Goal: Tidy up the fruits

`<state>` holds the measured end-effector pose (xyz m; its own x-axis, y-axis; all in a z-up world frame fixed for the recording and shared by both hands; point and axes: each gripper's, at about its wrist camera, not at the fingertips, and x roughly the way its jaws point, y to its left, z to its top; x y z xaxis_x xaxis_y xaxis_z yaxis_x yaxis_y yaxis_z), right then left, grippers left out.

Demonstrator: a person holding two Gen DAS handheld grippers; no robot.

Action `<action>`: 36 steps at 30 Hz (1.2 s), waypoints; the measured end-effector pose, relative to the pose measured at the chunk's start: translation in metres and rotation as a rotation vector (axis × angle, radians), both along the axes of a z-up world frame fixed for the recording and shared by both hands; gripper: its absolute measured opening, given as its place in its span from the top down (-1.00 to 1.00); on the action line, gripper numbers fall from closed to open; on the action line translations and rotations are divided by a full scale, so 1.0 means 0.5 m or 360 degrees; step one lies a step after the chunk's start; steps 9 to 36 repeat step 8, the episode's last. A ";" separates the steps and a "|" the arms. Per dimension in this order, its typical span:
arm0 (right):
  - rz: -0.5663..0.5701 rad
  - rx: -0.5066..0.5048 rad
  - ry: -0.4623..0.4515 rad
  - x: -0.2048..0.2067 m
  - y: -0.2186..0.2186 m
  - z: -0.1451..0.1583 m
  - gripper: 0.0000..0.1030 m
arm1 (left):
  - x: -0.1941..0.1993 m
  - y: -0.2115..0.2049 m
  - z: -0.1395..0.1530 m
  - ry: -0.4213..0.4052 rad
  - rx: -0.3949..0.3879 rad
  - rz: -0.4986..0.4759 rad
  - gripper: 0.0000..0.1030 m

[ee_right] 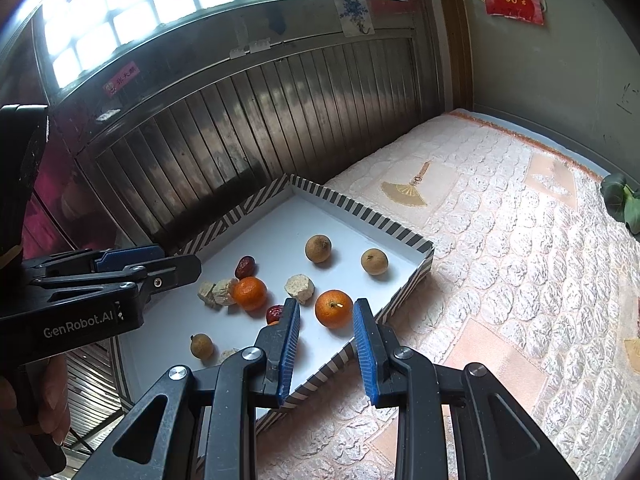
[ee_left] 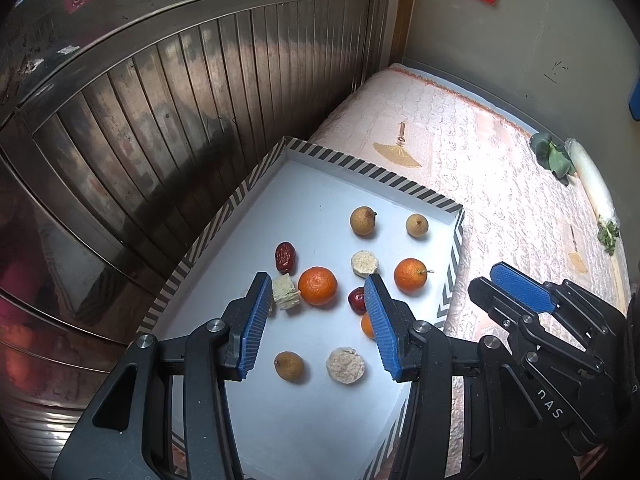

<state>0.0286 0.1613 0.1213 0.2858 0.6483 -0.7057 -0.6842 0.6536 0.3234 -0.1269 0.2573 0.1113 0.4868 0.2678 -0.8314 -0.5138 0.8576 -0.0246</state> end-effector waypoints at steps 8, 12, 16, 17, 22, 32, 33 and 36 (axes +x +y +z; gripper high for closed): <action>-0.0242 -0.0040 0.0014 0.030 -0.099 -0.006 0.50 | 0.070 -0.067 -0.001 0.0016 -0.0040 -0.0192 0.07; -0.0242 -0.0040 0.0014 0.030 -0.099 -0.006 0.50 | 0.070 -0.067 -0.001 0.0016 -0.0040 -0.0192 0.07; -0.0242 -0.0040 0.0014 0.030 -0.099 -0.006 0.50 | 0.070 -0.067 -0.001 0.0016 -0.0040 -0.0192 0.07; -0.0242 -0.0040 0.0014 0.030 -0.099 -0.006 0.50 | 0.070 -0.067 -0.001 0.0016 -0.0040 -0.0192 0.07; -0.0242 -0.0040 0.0014 0.030 -0.099 -0.006 0.50 | 0.070 -0.067 -0.001 0.0016 -0.0040 -0.0192 0.07; -0.0242 -0.0040 0.0014 0.030 -0.099 -0.006 0.50 | 0.070 -0.067 -0.001 0.0016 -0.0040 -0.0192 0.07; -0.0242 -0.0040 0.0014 0.030 -0.099 -0.006 0.50 | 0.070 -0.067 -0.001 0.0016 -0.0040 -0.0192 0.07; -0.0242 -0.0040 0.0014 0.030 -0.099 -0.006 0.50 | 0.070 -0.067 -0.001 0.0016 -0.0040 -0.0192 0.07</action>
